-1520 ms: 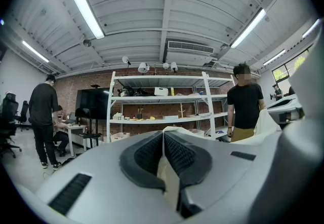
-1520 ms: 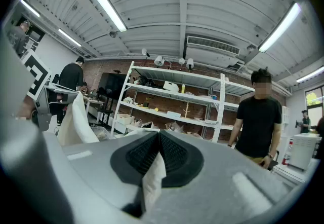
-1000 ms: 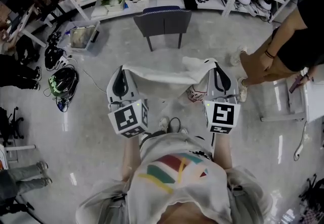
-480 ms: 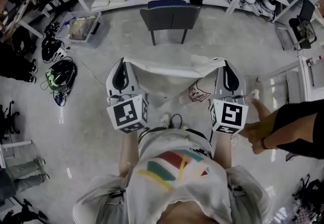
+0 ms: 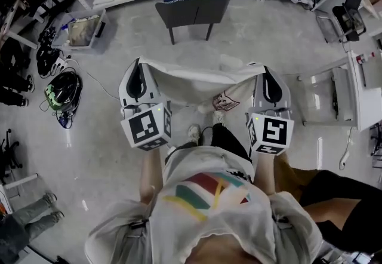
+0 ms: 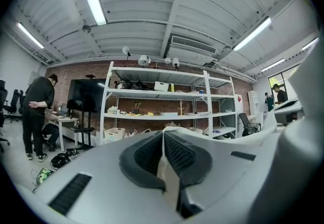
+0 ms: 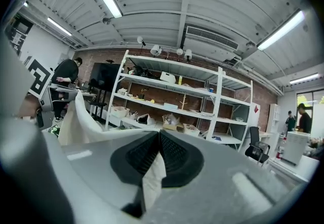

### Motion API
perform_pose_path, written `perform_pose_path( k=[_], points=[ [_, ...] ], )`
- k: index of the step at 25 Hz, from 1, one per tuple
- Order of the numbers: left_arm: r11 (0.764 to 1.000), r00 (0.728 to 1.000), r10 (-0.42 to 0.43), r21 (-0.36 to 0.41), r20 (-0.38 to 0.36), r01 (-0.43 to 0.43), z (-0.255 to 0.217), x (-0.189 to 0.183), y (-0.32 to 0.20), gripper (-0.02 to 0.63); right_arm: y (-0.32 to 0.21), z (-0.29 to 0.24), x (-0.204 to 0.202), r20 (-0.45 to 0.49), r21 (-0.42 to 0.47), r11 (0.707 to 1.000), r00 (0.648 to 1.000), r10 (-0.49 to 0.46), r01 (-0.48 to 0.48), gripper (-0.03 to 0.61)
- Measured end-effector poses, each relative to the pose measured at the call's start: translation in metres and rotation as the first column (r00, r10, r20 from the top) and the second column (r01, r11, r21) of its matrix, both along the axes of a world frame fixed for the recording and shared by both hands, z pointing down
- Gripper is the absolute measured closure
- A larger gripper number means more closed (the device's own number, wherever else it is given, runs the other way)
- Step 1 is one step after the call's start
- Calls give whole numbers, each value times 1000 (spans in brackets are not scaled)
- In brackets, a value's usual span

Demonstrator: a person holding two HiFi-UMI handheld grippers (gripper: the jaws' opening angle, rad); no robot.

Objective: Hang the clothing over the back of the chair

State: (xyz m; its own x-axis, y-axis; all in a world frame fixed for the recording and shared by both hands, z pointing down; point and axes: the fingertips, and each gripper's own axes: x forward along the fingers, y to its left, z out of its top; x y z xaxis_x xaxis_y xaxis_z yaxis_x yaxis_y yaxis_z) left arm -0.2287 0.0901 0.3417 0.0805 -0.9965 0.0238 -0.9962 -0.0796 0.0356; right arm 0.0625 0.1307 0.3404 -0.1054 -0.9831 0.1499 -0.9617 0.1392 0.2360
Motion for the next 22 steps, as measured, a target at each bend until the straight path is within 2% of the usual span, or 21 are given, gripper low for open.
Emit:
perform_pose_path(
  k=[6, 11, 22],
  points=[
    [999, 1000, -31, -26, 4, 31, 6, 1, -16, 600, -26, 3, 4, 13, -6, 999, 999, -31, 31, 571],
    [998, 998, -61, -17, 21, 61, 4, 11, -44, 598, -69, 5, 13, 35, 11, 998, 998, -61, 60, 571],
    [993, 992, -116, 43, 44, 114, -16, 64, -135, 600, -169, -1, 67, 46, 23, 993, 992, -114, 113, 571]
  ],
)
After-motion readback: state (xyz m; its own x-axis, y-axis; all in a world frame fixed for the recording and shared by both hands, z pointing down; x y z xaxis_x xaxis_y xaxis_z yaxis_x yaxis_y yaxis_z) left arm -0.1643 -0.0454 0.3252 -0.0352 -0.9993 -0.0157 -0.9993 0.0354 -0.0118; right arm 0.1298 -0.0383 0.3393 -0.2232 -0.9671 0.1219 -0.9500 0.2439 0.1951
